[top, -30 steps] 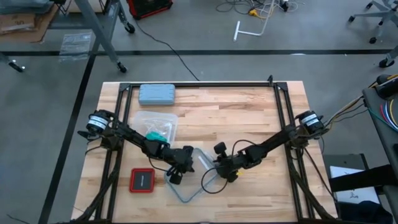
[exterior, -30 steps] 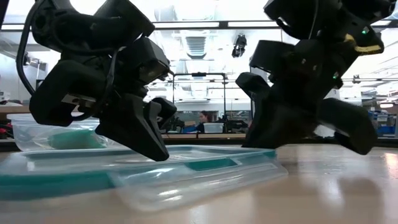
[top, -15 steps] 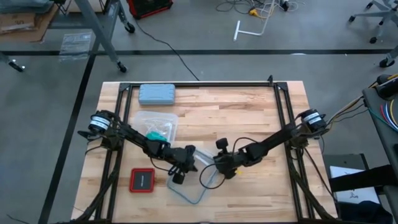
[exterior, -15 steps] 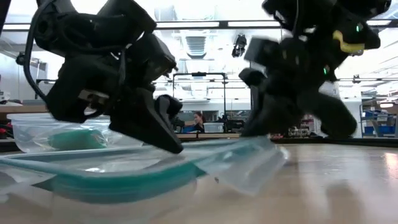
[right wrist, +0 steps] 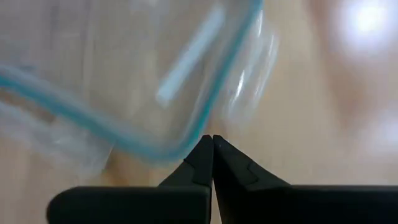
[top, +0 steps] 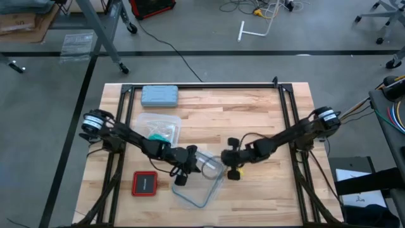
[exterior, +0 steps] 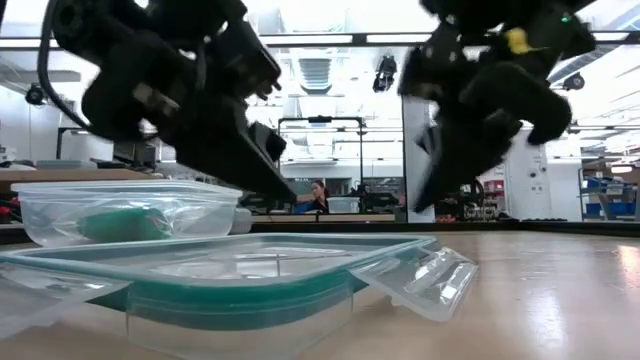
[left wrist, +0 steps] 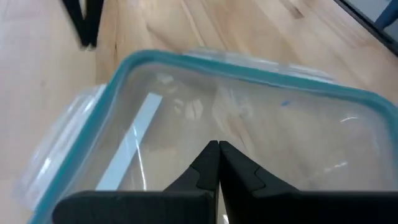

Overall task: Roll bandage
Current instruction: Close the transparent food container

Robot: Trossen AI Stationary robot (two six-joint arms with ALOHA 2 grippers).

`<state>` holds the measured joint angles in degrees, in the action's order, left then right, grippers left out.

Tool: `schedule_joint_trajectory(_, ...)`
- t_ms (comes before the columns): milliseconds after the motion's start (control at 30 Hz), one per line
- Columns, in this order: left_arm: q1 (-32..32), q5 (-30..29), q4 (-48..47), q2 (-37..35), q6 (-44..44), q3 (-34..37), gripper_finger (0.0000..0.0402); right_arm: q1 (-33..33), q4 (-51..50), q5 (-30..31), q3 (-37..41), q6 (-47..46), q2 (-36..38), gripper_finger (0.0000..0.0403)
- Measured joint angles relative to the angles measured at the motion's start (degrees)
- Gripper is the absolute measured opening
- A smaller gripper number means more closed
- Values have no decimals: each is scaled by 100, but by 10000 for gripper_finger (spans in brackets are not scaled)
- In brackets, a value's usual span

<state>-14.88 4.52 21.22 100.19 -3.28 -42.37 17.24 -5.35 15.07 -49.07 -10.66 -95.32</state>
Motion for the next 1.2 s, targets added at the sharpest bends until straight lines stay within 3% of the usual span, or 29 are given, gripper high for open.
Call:
schedule_joint_trajectory(133, -51, 74, -755, -428, -283, -9, 0, -433, -1138, -1307, 18, -1787, 264, 0)
schedule_joint_trajectory(267, -115, 302, -1264, -462, -862, 4, 0, -760, -1234, -2162, 93, -2988, 440, 1)
schedule_joint_trajectory(433, -319, 511, -1050, -154, -1008, 13, 0, -788, -881, -2449, 111, -3240, 398, 37)
schedule_joint_trajectory(667, -369, 547, -501, 480, -1400, -26, 0, -839, -366, -2578, 106, -3431, -166, 144)
schedule_joint_trajectory(833, -382, 618, 216, 918, -1416, -39, 0, -948, 150, -3352, 78, -3582, -718, 193)
schedule_joint_trajectory(1000, -397, 672, 421, 1036, -1441, -23, 0, -1013, 978, -3996, 93, -3692, -1095, 205)
schedule_joint_trajectory(1200, -396, 490, 406, 1033, -1459, -9, 0, -1104, 1567, -4417, 132, -3934, -1212, 188)
